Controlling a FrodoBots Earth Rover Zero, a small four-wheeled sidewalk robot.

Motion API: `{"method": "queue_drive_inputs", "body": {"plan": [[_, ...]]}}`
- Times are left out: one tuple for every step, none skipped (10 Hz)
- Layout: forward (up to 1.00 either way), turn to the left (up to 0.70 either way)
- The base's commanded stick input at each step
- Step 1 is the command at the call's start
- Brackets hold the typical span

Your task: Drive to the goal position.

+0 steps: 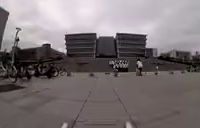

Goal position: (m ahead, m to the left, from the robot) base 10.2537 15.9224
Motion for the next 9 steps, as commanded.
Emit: {"method": "queue_drive_inputs", "body": {"plan": [[0.70,0.00],[0.70,0.00],[0.70,0.00],[0.70,0.00],[0.70,0.00],[0.70,0.00],[0.70,0.00],[0.70,0.00],[0.70,0.00]]}}
